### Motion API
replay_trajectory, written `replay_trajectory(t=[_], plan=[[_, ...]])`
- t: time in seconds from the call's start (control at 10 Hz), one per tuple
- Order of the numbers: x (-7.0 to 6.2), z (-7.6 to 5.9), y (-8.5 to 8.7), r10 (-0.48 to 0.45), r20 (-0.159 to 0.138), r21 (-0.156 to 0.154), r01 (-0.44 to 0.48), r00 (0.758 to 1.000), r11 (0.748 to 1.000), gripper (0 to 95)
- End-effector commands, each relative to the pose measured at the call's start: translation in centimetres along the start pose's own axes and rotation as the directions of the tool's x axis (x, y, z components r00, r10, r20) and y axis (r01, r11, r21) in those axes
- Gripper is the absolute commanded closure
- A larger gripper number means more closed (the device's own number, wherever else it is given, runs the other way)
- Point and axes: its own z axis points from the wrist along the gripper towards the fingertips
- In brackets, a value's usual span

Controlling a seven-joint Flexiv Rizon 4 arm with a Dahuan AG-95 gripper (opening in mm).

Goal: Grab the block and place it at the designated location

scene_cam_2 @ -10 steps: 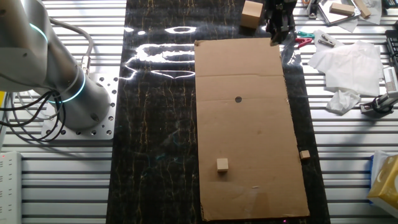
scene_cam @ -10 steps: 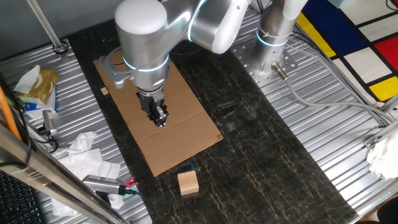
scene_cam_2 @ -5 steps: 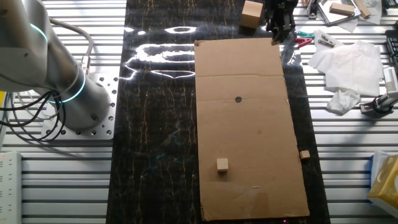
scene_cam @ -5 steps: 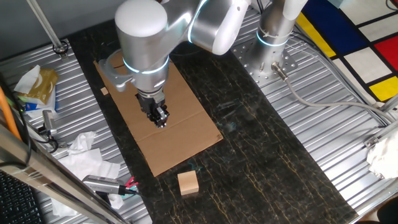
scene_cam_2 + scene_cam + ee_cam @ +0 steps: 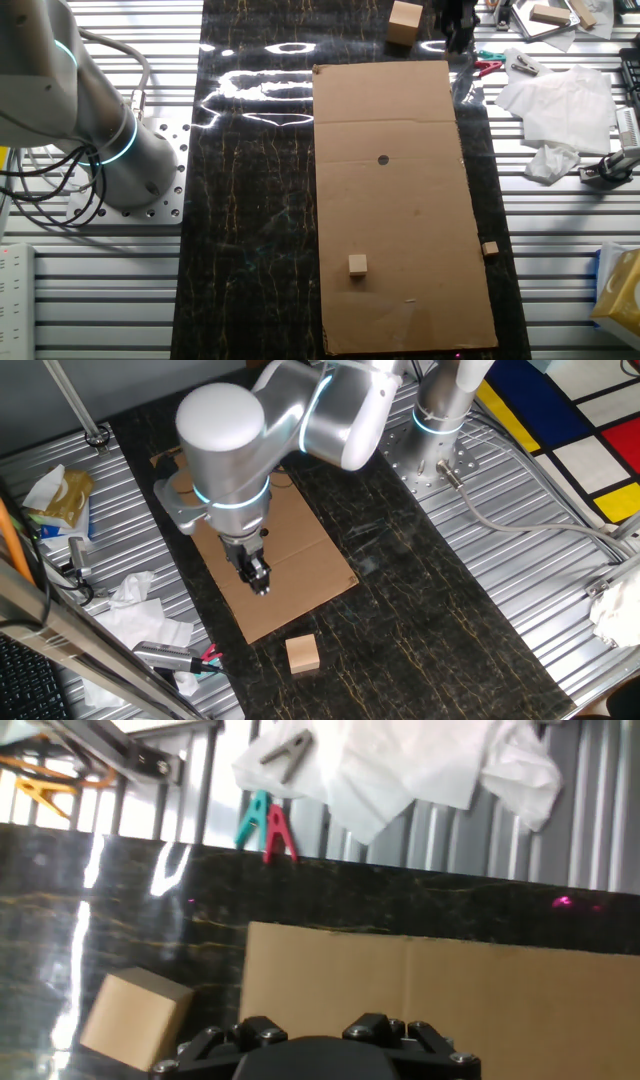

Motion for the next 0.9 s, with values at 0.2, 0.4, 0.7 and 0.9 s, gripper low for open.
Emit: replay_trajectory(t=[0.2,0.4,0.7,0.9], plan=[[0.2,0.2,0.8,-0.007,0.003,-0.028,0.007,1.0,1.0,38.0],[0.3,0.5,1.0,0.007,0.014,-0.028,-0.007,1.0,1.0,38.0],[0.7,1.7,2.3,0.032,0.029,-0.028,-0.032,0.999,0.999,38.0],[1.0,2.5,3.3,0.045,0.017,-0.021,-0.045,0.999,0.999,38.0]])
